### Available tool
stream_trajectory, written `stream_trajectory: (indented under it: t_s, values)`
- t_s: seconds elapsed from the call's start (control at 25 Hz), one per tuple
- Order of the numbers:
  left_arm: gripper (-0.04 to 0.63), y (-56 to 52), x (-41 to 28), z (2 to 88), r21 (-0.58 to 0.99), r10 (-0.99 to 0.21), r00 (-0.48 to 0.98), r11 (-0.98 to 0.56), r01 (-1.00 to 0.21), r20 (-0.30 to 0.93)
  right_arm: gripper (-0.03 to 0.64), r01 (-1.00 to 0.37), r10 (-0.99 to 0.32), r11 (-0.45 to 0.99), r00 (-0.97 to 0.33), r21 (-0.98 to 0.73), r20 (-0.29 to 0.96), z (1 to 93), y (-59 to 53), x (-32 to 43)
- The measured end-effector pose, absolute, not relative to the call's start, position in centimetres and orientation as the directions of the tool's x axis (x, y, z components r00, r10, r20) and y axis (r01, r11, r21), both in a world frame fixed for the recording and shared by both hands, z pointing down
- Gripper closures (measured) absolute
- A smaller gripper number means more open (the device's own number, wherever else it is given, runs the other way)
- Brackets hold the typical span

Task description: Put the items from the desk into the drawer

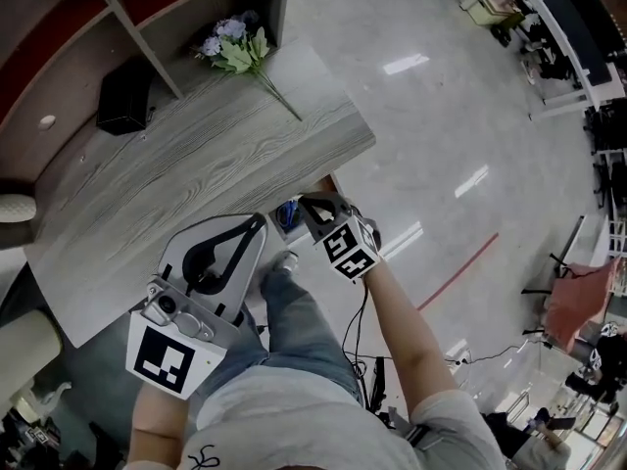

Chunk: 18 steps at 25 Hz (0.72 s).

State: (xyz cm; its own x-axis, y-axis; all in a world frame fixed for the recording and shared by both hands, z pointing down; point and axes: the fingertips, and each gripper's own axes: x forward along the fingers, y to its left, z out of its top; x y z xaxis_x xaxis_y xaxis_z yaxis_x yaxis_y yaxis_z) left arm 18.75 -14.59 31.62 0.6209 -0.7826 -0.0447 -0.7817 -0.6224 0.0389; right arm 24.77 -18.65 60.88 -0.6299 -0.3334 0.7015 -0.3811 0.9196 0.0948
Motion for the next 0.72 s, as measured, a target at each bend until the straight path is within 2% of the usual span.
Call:
stream_trajectory:
  t_s: [0.36,0.72]
  values:
    - [0.586,-11.1,14.5,29.5,0.004,-0.795,0.602,-0.604,-0.797,-0.072,0.609,-0.454,-0.41,0.889,-0.74,0.053,0.533,53.3,-16.1,18.9]
    - [0.586,-7.3,9.0,27.9,-0.033,-0.835,0.544,-0.543,-0.839,-0.084,0.609,-0.43,-0.416,0.903,-0.862,0.017,0.291,42.9,-13.1,11.5]
